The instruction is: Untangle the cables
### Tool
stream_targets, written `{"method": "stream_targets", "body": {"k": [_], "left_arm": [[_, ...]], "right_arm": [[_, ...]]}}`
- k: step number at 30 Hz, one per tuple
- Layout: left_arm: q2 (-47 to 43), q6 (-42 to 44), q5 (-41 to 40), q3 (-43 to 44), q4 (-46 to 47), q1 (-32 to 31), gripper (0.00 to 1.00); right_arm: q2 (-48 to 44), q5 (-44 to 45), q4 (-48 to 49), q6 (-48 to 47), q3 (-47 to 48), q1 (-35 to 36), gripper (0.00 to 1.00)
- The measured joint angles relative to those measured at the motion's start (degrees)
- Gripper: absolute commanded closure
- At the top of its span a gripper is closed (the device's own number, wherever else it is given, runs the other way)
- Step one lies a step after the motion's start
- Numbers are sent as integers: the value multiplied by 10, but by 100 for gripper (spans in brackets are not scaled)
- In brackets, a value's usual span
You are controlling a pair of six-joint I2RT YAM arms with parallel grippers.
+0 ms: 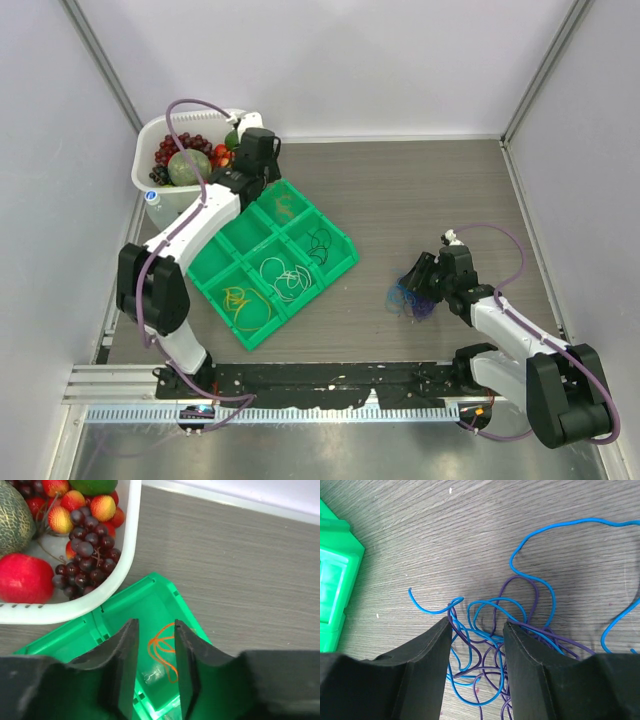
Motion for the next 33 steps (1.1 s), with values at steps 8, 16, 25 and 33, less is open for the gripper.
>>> {"method": "stream_targets", "body": {"k": [8,16,25,33], "left_arm": [[-7,-57,40,-19,-32,4,38],[-55,-78,242,-124,26,-75,50],[31,-80,363,-159,122,-280,52],[92,-103,394,-160,154,-280,54]], "right_arm": [[0,1,0,0,0,0,49],[-3,-1,0,-1,0,0,57],[-101,-49,11,-7,-22,0,51],[-167,20,-49,24,-20,0,50]]}}
